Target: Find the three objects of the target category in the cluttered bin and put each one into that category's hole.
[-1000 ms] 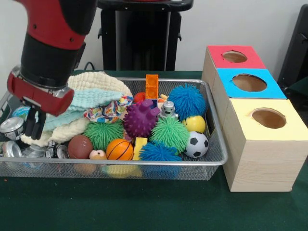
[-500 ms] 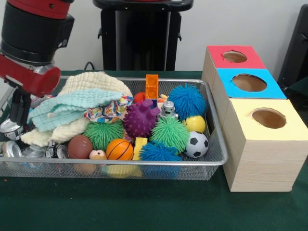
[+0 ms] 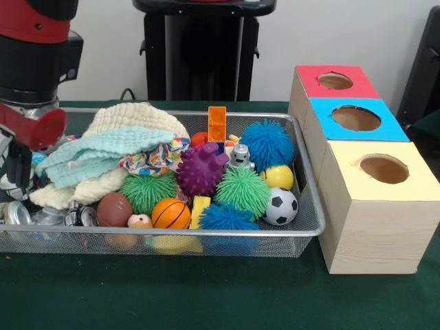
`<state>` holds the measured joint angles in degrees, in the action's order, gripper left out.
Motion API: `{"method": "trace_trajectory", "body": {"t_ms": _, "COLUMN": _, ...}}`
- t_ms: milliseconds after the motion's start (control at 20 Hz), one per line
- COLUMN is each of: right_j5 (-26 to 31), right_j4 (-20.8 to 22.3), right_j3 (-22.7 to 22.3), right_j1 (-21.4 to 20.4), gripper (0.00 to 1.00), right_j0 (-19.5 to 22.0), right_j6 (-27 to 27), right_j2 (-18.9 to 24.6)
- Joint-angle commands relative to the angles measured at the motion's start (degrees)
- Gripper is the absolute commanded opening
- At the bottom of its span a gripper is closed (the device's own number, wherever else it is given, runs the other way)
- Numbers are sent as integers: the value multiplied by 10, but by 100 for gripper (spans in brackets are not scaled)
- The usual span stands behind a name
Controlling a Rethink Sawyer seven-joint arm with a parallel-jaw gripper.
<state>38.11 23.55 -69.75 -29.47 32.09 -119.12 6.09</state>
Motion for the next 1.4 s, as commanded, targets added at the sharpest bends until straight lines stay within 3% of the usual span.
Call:
{"method": "trace_trajectory", "body": {"t_ms": 50, "right_j5": 45, "right_j4": -47, "right_j3": -86, "right_j1": 35, "gripper": 0, "right_j0": 22, "right_j6": 56, "right_j2": 83}}
{"method": "trace_trajectory", "body": {"t_ms": 400, "right_j5": 57, "right_j4": -50, "right_j3": -86, "right_j1": 37, "gripper": 0, "right_j0": 26, "right_j6": 70, "right_j2": 90}}
{"method": "trace_trajectory", "body": {"t_ms": 450, "right_j5": 56, "right_j4": -49, "right_j3": -85, "right_j1": 37, "gripper": 100, "right_j0": 24, "right_j6": 66, "right_j2": 86}}
{"method": "trace_trajectory", "body": {"t_ms": 800, "right_j5": -36, "right_j4": 6, "right_j3": -75, "right_j1": 30, "gripper": 100, "right_j0": -7, "right_j6": 20, "right_j2": 40}}
{"method": "trace_trajectory", "body": {"t_ms": 1400, "right_j5": -96, "right_j4": 42, "right_j3": -69, "right_j1": 45, "gripper": 100, "right_j0": -38, "right_j6": -25, "right_j2": -3}}
